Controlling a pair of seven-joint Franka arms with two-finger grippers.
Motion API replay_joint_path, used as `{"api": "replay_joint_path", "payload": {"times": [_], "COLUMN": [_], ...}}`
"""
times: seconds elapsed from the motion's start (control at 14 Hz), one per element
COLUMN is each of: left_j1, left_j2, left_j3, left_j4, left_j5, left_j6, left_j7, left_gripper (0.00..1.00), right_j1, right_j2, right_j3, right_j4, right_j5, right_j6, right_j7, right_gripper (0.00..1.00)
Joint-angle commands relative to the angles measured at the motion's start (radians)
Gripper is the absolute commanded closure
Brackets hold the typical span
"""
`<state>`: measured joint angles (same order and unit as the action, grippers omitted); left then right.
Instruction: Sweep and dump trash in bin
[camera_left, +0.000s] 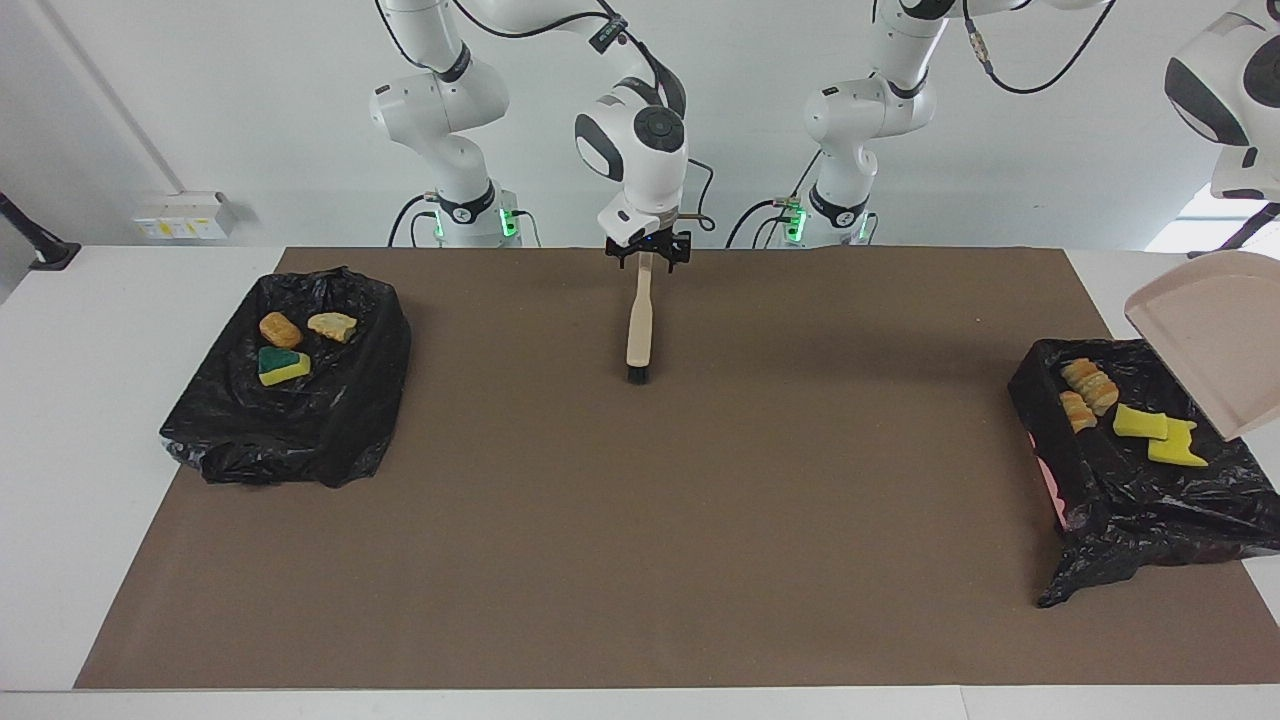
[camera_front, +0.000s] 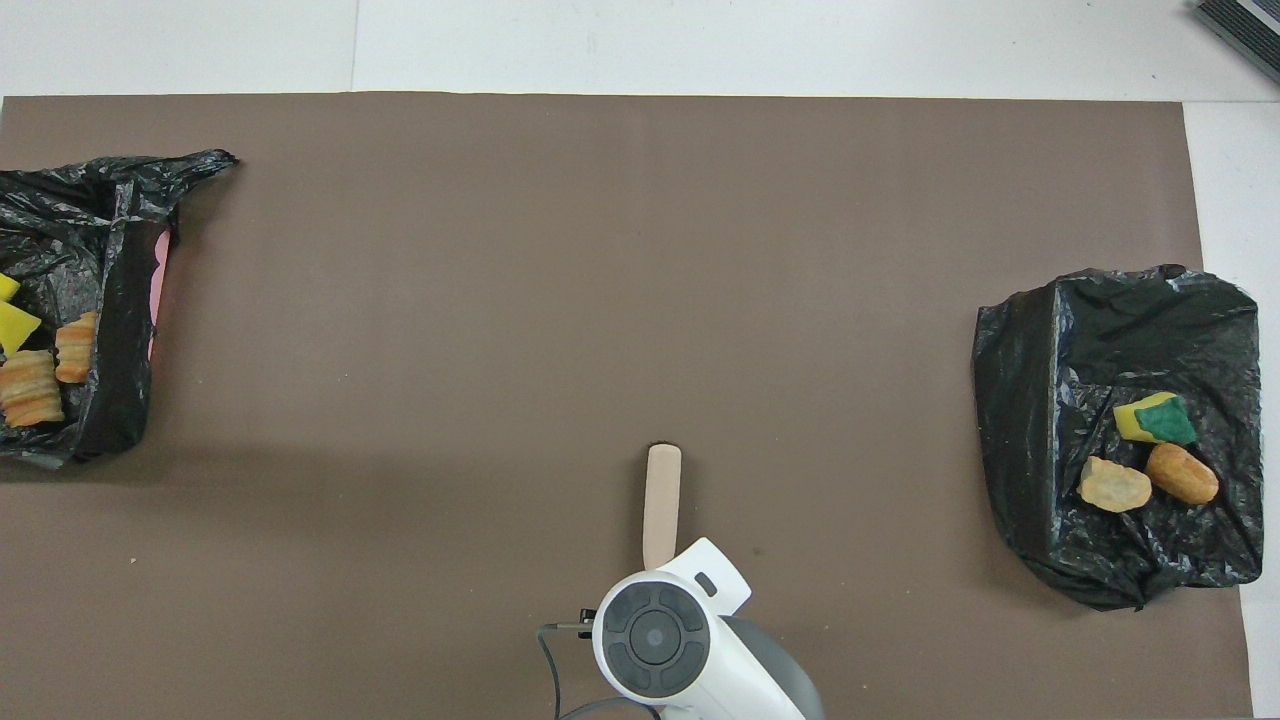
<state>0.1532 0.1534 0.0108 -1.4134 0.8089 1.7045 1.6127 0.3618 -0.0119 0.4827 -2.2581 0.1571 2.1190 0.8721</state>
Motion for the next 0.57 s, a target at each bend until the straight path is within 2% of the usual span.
{"api": "replay_joint_path", "payload": {"times": [0.0,0.21,0.5], "left_j1": [0.008,-0.006,-0.056], "left_j2": [-0.026,-0.021,-0.017], "left_j3": [0.001,-0.002,-0.008], "left_j4": [-0.025,-0.067,-0.166], "left_j5": [-0.19,-0.321,-0.468], "left_j6": [-0.002,-0.012,0.009], "left_j7": [0.001,-0.054,-0.334], "left_gripper": [1.0,1.0,1.0], "right_j1": [-0.061,-0.182,-0.351], "right_j2": [-0.026,-0.063,-0.076], "right_j3": [0.001,0.0,-0.006], "right_j4": [0.054,0.113,0.169], "right_j5": [-0.014,-0.019,-0.039], "right_j6": [-0.022,-0.091,-0.14], "right_j7": [-0.039,-0.143,-0.318], "right_gripper": [0.0,0.0,0.0]}}
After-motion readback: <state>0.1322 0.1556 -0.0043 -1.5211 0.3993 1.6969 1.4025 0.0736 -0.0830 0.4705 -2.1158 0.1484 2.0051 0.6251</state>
